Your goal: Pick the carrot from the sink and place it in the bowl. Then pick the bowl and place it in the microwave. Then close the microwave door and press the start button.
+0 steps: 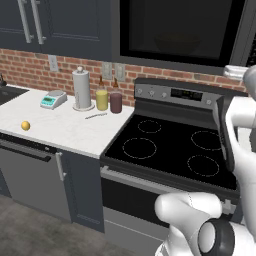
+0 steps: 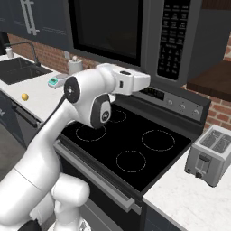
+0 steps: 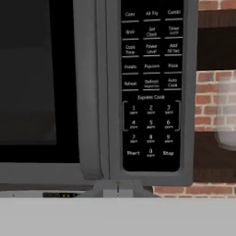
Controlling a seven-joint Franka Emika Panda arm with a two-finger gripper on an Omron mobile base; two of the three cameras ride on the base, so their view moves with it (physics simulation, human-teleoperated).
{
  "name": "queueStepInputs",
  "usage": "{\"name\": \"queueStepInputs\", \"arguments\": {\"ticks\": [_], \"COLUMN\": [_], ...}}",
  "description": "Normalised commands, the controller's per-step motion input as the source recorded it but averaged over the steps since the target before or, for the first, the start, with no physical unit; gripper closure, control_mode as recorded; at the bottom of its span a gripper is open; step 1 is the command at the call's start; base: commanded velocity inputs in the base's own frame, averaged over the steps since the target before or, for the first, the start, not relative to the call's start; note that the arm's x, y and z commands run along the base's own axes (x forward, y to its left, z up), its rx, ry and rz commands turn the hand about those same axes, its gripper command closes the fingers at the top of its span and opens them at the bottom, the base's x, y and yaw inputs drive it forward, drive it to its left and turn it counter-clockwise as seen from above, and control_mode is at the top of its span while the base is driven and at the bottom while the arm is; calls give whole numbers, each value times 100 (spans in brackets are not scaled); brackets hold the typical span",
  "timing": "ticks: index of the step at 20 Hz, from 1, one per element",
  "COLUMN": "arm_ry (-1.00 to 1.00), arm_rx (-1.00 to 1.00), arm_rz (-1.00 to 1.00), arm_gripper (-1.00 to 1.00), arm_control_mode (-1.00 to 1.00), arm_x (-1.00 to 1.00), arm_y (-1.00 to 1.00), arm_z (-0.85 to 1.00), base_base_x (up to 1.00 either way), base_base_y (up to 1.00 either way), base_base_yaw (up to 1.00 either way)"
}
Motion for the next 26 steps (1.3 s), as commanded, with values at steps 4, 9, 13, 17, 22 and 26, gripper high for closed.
{"name": "queueStepInputs", "arguments": {"ticks": [4, 9, 13, 17, 22, 26], "arm_ry": [1, 0, 0, 0, 1, 1], "arm_rx": [0, 2, 0, 0, 0, 0], "arm_rz": [3, 0, 0, 0, 0, 0], "arm_gripper": [100, 100, 100, 100, 100, 100], "arm_control_mode": [-100, -100, -100, -100, -100, -100], "arm_x": [14, 0, 0, 0, 15, 35], "arm_y": [-29, -41, -12, 0, 0, -3], "arm_z": [0, 0, 0, 0, -1, -5], "base_base_x": [0, 0, 0, 0, 0, 0], "base_base_y": [0, 0, 0, 0, 0, 0], "base_base_yaw": [0, 0, 0, 0, 0, 0]}}
